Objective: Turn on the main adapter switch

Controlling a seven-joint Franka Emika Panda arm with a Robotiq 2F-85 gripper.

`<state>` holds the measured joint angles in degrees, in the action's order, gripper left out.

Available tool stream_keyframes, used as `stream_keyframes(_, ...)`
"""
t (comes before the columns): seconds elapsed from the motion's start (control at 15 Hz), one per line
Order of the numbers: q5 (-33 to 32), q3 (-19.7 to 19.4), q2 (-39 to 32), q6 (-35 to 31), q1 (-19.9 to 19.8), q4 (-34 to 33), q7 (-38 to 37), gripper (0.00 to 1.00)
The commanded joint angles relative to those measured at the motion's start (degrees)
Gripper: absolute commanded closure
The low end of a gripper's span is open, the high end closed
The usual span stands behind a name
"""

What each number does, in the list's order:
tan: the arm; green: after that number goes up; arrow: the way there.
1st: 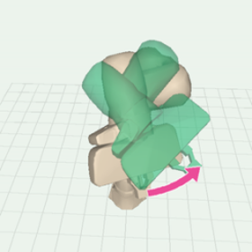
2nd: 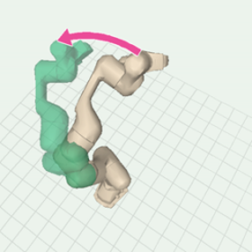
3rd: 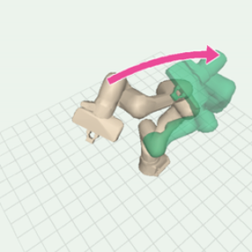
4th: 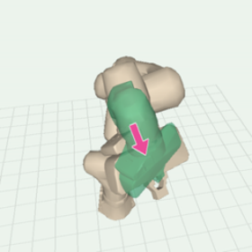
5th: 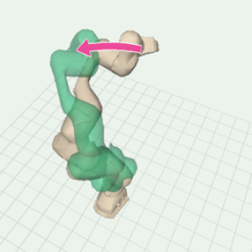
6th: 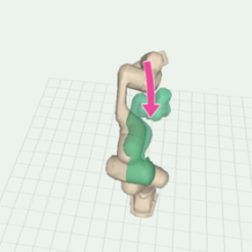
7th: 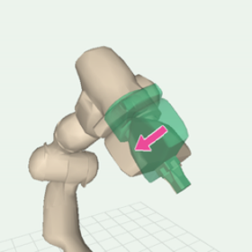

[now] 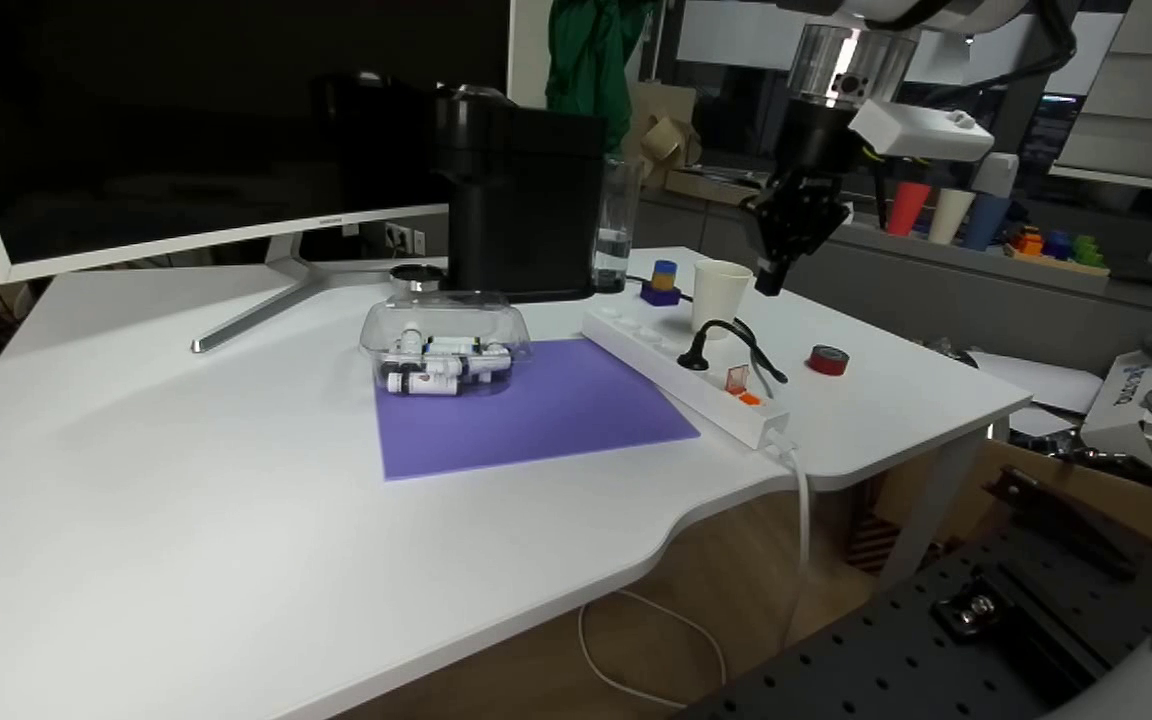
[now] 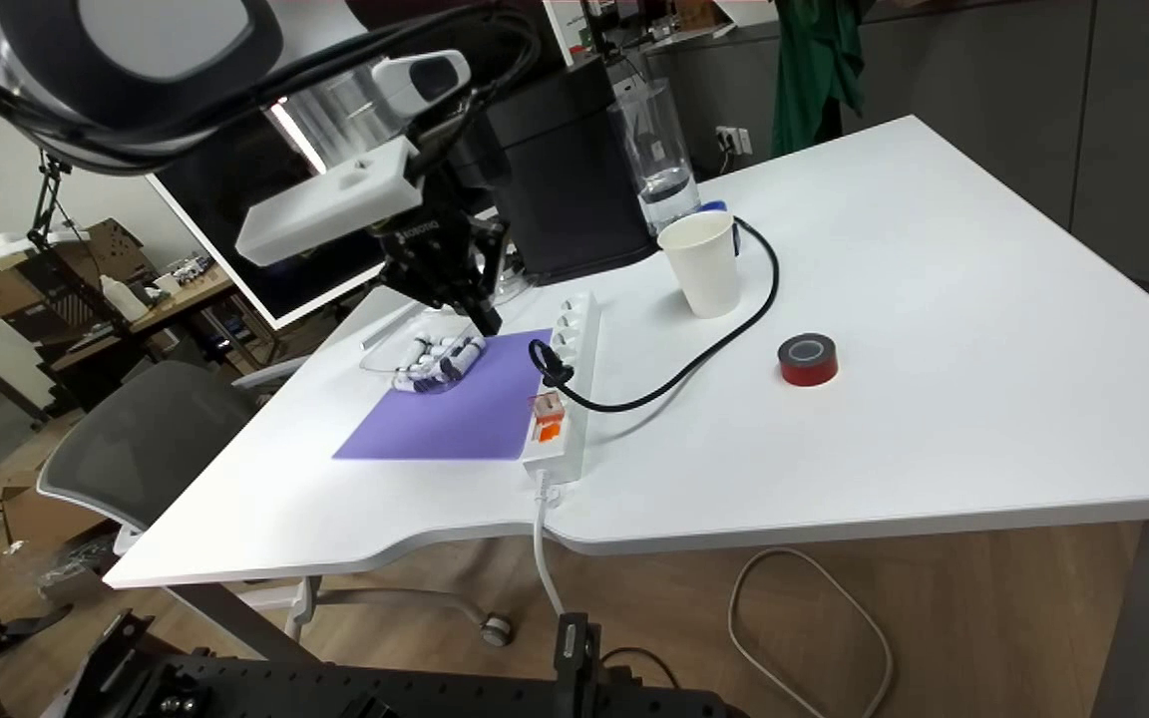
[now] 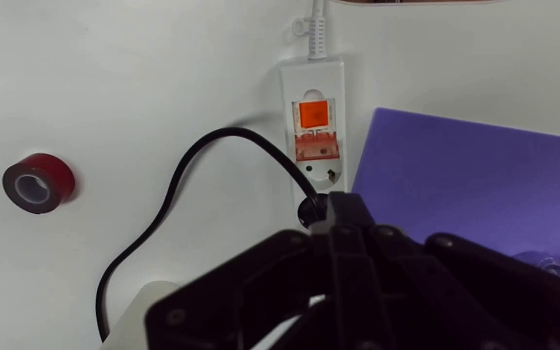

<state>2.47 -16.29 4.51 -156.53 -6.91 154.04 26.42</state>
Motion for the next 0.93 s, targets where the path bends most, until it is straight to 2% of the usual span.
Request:
stream_keyframes(0.0, 2.13, 0.43, -5.28, 1.33, -1.49, -4.74, 4.62, 1.00)
stream_keyframes(0.6, 4.32, 6.46, -14.46, 1.78, -5.99, -9.75, 12.26, 1.00)
stream_keyframes(0.87, 3.02, 8.28, -15.61, 1.02, -7.01, -8.94, 10.83, 1.00)
